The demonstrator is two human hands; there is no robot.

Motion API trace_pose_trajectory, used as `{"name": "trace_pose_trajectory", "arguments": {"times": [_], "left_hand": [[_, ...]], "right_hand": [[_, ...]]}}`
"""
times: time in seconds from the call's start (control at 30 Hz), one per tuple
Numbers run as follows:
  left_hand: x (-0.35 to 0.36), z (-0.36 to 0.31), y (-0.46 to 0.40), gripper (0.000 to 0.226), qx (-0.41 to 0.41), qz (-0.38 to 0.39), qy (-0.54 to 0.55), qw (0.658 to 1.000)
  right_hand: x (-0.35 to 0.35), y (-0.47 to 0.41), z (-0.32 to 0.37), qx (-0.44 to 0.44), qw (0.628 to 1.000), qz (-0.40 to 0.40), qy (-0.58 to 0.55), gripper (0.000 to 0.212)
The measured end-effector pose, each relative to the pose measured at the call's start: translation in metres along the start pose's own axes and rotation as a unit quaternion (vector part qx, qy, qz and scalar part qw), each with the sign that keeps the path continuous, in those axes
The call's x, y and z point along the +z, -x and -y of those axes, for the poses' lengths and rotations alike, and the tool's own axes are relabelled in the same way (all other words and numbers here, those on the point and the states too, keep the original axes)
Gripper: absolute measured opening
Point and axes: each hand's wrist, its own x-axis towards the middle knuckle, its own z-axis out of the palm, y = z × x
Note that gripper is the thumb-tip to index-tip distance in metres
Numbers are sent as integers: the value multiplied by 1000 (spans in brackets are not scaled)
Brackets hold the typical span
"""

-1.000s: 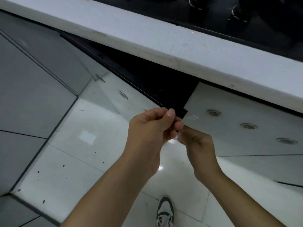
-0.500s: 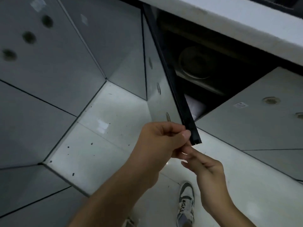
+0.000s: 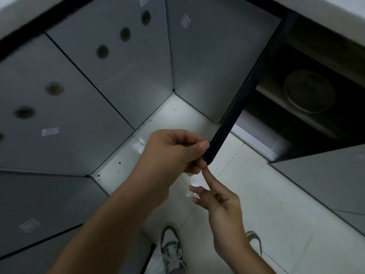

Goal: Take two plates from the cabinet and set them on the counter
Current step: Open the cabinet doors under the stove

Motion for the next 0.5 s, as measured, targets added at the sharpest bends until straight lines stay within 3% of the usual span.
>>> {"name": "trace_pose_trajectory", "arguments": {"times": [0.23, 0.33, 0.43, 0.5], "left_hand": [[-35, -18, -20, 10, 10, -22, -22, 999], [-35, -22, -20, 11, 21, -38, -81, 996], [-27, -26, -13, 15, 116, -110, -257, 953], [-13, -36, -2, 11, 212, -160, -312, 912]], "right_hand": [[45, -13, 10, 9, 1000, 25, 0, 52], [46, -11, 12, 7, 1000, 11, -14, 50], [28, -9, 14, 31, 996, -45, -68, 41], [5, -10, 16, 44, 990, -82, -104, 35]]}}
